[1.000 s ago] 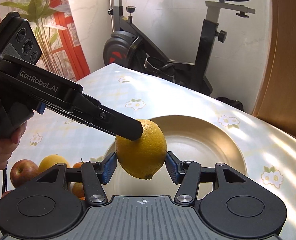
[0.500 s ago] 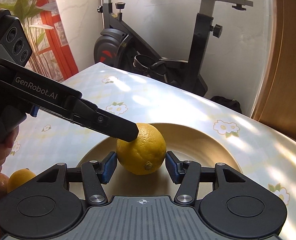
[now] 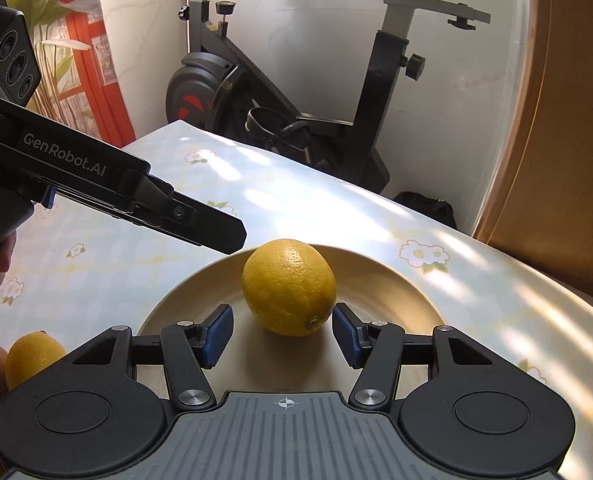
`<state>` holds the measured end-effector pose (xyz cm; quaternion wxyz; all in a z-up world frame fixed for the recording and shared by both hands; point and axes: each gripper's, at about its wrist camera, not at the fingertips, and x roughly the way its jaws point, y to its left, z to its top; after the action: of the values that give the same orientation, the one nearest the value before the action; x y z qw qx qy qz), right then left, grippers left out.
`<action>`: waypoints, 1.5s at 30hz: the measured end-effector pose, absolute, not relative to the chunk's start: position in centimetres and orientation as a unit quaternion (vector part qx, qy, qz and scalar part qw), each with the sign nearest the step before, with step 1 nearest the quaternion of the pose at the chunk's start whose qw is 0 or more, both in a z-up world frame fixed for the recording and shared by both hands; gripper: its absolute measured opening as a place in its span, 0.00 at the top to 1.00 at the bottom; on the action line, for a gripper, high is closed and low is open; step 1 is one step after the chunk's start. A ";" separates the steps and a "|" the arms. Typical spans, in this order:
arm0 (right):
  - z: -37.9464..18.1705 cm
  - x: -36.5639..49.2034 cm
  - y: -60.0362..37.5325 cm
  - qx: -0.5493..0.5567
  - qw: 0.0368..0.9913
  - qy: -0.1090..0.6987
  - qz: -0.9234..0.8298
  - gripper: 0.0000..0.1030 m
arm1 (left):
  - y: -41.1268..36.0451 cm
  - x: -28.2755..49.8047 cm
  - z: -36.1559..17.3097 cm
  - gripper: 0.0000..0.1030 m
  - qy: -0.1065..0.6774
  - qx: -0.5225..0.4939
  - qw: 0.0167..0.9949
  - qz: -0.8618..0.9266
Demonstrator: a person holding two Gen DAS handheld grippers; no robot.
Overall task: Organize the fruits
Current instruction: 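Lift the lemon with the left gripper, lower onto the plate, open, then withdraw the left gripper from the plate back toward the fruit pile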
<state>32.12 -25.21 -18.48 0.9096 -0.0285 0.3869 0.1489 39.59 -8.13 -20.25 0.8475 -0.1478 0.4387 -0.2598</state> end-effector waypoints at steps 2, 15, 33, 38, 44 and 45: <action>-18.0 31.5 -25.4 -0.025 0.912 0.384 0.141 0.50 | -8.0 39.1 -19.7 0.56 0.436 -0.139 0.852 -0.254; -15.3 25.7 -25.3 0.010 0.920 0.381 0.093 0.50 | -6.5 33.8 -16.1 0.51 0.422 -0.067 0.880 -0.206; -15.8 18.7 -22.6 0.028 0.920 0.385 0.064 0.46 | -2.6 27.0 -14.9 0.51 0.403 -0.026 0.897 -0.181; -16.0 17.2 -22.4 0.030 0.919 0.387 0.070 0.47 | -2.4 26.1 -14.7 0.50 0.399 -0.010 0.899 -0.181; -16.2 15.8 -21.9 0.027 0.918 0.389 0.074 0.47 | -2.2 25.5 -14.4 0.40 0.386 0.010 0.903 -0.187; -16.2 15.6 -21.7 0.021 0.918 0.390 0.072 0.47 | -2.4 25.3 -14.4 0.39 0.384 0.018 0.904 -0.185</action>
<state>15.58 -21.71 -16.21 0.9177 0.0207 0.3901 0.0718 25.30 -2.37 -14.42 0.9045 0.0182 0.3837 -0.1854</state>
